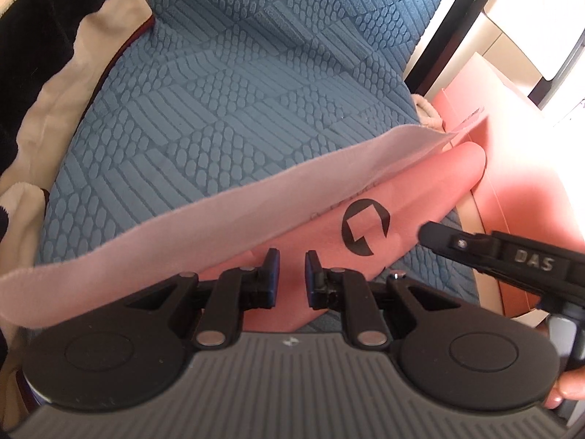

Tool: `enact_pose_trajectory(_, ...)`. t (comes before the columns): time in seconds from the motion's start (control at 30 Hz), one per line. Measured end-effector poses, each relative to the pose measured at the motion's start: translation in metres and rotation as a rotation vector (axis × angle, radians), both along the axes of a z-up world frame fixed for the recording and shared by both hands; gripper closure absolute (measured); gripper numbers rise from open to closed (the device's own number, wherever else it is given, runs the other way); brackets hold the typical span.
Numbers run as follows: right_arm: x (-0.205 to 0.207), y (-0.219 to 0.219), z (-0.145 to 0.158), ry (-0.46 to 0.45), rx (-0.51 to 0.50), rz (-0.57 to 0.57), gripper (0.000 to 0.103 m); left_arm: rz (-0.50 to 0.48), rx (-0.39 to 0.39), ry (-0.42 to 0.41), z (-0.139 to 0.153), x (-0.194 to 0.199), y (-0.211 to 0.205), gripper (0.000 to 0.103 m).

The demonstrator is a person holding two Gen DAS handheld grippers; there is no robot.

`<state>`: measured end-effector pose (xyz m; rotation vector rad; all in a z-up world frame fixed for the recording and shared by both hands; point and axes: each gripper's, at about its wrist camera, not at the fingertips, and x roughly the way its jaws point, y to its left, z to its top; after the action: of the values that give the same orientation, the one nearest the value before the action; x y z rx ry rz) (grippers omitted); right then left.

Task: Organize objects

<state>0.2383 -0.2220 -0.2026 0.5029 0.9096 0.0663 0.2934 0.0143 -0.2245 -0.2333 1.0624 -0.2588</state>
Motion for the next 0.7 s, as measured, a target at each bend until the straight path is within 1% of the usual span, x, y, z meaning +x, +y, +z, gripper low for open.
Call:
enact_pose_trajectory(0.07,-0.003,-0.007,-0.002,0.011,0.033,-0.031,0.074,0.003,-0.004,-0.002,0.0,0.0,0.001,0.085)
enact_pose_trajectory(0.1,-0.004,-0.01,-0.005,0.021,0.05,-0.046,0.066,0.005,-0.007,-0.003,-0.001,-0.001,0.001,0.085)
enact_pose_trajectory(0.13,-0.004,-0.012,-0.008,0.032,0.068,-0.059,0.064,0.006,-0.009,-0.004,-0.001,-0.001,0.001,0.085)
enact_pose_trajectory(0.27,0.002,-0.015,-0.019,0.071,0.106,-0.077,0.064,0.008,-0.014,-0.004,-0.001,-0.001,0.003,0.085)
enact_pose_trajectory(0.37,0.007,-0.015,-0.02,0.066,0.122,-0.087,0.064,0.012,-0.027,0.0,-0.002,-0.001,0.004,0.085)
enact_pose_trajectory(0.53,0.015,-0.02,-0.027,0.061,0.197,-0.121,0.064,0.014,-0.039,0.004,-0.003,0.0,0.006,0.085)
enact_pose_trajectory(0.7,0.02,-0.02,-0.031,0.055,0.245,-0.128,0.062,0.015,-0.04,0.003,-0.003,0.0,0.007,0.085)
